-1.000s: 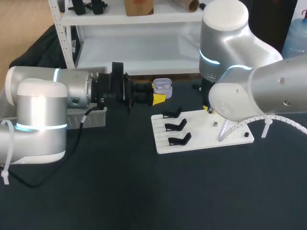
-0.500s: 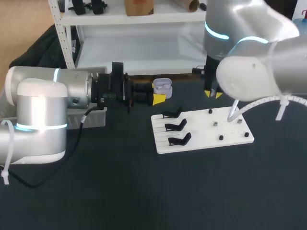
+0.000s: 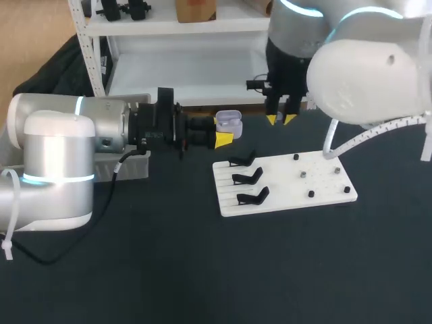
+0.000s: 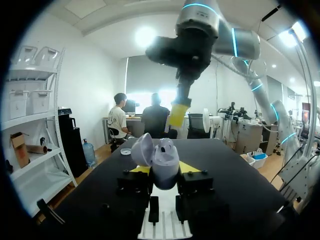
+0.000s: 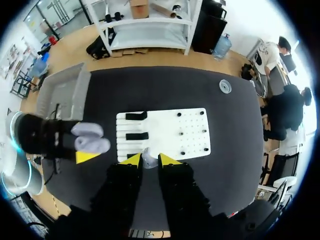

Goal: Pick up each earbud case from the left stands, insert the matching earbuds, close the lid, and place the case in the box.

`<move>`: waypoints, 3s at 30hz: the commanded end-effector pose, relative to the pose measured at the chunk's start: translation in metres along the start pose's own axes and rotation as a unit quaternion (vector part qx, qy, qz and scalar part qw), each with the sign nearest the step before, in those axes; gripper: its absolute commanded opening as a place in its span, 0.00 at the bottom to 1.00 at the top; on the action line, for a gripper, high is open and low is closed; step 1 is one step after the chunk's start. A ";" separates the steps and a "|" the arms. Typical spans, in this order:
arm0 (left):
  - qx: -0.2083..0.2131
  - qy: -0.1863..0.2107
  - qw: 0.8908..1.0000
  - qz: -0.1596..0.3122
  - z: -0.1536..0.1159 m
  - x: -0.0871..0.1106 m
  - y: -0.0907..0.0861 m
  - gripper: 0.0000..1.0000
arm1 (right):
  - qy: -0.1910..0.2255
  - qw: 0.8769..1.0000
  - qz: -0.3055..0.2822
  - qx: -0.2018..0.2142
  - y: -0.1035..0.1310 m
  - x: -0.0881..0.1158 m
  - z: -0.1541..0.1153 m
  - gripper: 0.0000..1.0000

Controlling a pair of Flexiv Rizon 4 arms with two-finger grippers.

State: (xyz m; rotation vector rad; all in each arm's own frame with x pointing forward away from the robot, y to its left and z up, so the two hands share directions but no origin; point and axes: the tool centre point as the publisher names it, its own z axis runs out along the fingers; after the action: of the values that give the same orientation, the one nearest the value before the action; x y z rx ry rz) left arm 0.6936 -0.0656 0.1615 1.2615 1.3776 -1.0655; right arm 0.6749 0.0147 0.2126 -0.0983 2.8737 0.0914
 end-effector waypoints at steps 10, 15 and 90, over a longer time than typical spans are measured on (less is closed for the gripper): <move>-0.002 -0.001 1.000 0.000 0.000 0.000 -0.001 0.00 | -0.015 0.996 -0.083 -0.043 0.042 0.032 -0.063 0.00; -0.002 -0.001 1.000 0.000 0.000 0.000 -0.001 0.00 | -0.014 0.991 -0.123 -0.050 0.061 0.031 -0.059 0.00; -0.002 -0.001 1.000 0.000 0.000 0.000 -0.001 0.00 | 0.030 0.974 -0.224 0.030 0.092 -0.007 0.018 0.19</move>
State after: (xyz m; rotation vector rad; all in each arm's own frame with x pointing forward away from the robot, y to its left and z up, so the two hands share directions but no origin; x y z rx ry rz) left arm 0.6935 -0.0652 0.1602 1.2617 1.3788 -1.0653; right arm 0.6790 0.1066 0.2037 -0.7437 2.8314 -0.0810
